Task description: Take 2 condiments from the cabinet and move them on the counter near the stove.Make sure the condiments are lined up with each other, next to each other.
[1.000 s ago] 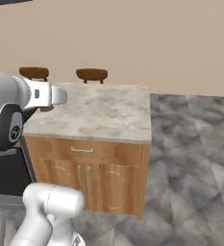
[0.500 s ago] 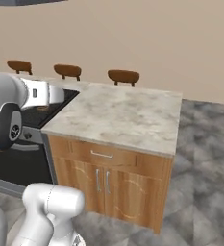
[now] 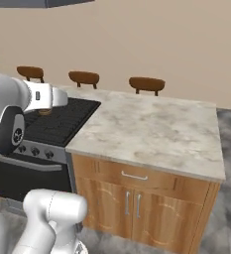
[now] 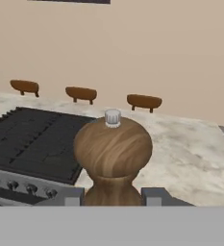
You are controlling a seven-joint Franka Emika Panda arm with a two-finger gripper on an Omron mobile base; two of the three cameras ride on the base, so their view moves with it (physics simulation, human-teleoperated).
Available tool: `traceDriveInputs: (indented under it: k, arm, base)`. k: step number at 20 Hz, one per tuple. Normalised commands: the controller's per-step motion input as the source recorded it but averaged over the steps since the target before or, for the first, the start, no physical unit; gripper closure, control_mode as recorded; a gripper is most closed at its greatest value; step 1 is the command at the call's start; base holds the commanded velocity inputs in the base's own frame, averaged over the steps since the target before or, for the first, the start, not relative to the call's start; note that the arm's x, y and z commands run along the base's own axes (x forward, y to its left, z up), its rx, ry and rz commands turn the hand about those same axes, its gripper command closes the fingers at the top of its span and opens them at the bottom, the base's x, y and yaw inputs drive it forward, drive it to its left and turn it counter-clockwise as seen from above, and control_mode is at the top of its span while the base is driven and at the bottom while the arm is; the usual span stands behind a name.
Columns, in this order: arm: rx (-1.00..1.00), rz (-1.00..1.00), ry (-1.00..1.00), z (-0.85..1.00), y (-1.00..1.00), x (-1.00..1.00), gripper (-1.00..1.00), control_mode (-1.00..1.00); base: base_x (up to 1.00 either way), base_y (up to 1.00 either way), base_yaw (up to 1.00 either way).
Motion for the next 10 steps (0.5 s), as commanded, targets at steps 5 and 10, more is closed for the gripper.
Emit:
traceDriveInputs:
  k: [5,10]
  arm:
    - [0.0,0.0,0.0,0.0,0.0,0.0,1.0,1.0]
    - [0.0,0.0,0.0,0.0,0.0,0.0,1.0,1.0]
  base:
    - [0.66,0.33,0.0]
    - [0.76,0.02,0.0]
